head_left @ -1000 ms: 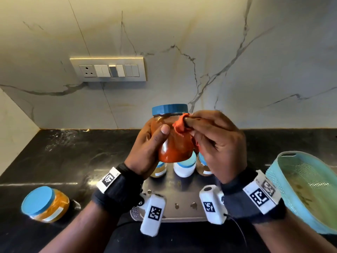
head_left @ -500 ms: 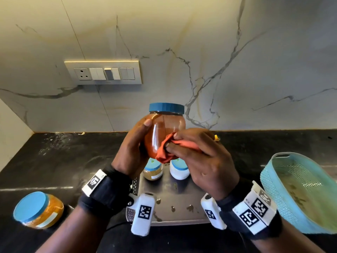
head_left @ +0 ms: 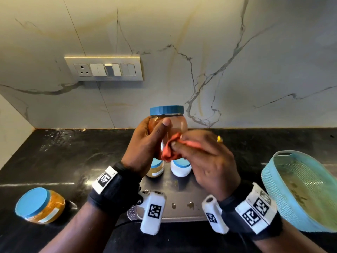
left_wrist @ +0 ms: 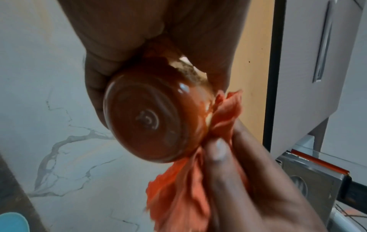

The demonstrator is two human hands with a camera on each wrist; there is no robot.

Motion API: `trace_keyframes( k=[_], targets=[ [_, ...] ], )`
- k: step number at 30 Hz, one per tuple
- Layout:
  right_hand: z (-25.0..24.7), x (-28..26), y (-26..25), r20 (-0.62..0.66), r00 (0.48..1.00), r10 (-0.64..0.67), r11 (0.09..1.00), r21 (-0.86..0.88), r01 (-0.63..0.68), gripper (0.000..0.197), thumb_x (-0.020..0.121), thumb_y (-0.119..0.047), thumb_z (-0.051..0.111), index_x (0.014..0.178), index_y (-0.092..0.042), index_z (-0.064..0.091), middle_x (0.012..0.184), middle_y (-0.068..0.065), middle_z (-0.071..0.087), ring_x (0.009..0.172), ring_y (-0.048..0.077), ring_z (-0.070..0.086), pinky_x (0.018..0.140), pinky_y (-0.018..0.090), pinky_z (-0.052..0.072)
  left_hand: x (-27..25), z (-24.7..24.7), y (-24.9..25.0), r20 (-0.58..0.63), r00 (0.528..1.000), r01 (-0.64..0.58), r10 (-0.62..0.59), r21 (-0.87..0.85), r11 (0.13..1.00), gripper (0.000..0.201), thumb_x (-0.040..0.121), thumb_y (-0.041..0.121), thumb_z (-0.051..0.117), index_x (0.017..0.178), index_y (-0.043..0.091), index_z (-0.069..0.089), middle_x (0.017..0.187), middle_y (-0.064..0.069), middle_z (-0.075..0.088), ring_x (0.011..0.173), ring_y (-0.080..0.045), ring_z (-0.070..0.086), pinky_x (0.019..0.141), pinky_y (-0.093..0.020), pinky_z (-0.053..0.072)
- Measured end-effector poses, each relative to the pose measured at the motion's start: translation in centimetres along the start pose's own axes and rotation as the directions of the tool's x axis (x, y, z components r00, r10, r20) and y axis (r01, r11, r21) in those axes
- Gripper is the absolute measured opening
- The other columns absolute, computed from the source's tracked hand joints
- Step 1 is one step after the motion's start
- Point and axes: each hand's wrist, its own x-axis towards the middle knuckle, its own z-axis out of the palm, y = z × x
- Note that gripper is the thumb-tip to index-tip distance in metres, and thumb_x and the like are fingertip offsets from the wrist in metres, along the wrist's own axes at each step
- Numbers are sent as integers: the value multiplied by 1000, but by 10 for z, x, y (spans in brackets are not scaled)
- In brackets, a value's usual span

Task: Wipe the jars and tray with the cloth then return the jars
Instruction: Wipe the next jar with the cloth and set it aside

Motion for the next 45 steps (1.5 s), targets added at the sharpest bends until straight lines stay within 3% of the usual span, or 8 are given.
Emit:
trace_keyframes(
  k=[3,9,15,24,34,36,40,45],
  targets=[
    [-7,-8,4,85,994,-76,996,47,72,23,97,-1,62,115,-6,76,114,13,67,105,27,66,89,39,55,-3,-2,-2,-13,1000,1,-1,23,1000,39,79,49,73,99,16,61,90,-2,69,85,-20,66,72,-36,54],
    [-6,25,18,-145,974,172,984,80,-162,22,95,-3,64,113,-4,76,109,13,68,101,24,67,88,33,55,-2,11,-1,23,1000,-5,5,4,1000,60,73,62,80,100,12,62,95,-1,70,94,-19,66,87,-45,55],
    [-1,-3,-1,-52,996,69,991,116,-62,22,94,0,65,111,-7,77,112,10,68,101,23,67,87,34,55,-1,1,7,-11,999,39,-42,-152,988,86,80,51,76,133,-11,49,128,-41,56,116,-57,59,102,-75,41],
    [-8,36,27,-178,951,251,948,244,-205,24,87,8,69,107,-4,76,106,10,69,102,21,67,89,34,55,-1,15,14,23,1000,17,-13,-198,980,94,77,53,81,134,-14,48,132,-37,57,114,-42,63,104,-68,45],
    [-1,5,6,-5,1000,-30,999,28,30,23,95,1,65,111,-10,78,111,16,68,100,29,67,87,40,55,3,-12,12,66,995,96,-80,-278,956,80,85,35,73,147,-4,42,145,-36,47,126,-50,53,105,-60,46],
    [1,4,4,97,990,-100,992,-67,106,24,98,-3,61,115,-11,77,112,16,68,102,30,65,86,41,56,4,-16,10,80,992,111,-95,-220,969,63,93,32,58,147,3,46,142,-28,56,125,-44,57,99,-51,50],
    [4,4,3,162,958,-236,957,-132,258,23,101,-9,58,115,-12,76,113,14,71,104,30,65,85,43,57,4,-2,7,92,994,53,-57,50,997,81,77,56,81,133,4,56,119,-15,73,110,-29,71,87,-38,59],
    [0,17,20,-17,998,-65,997,-38,64,21,94,-3,69,110,-13,79,106,16,69,96,33,66,83,45,55,10,5,0,21,997,70,-70,4,998,78,78,47,79,117,-17,56,95,-22,66,87,-27,66,79,-39,56]
  ],
)
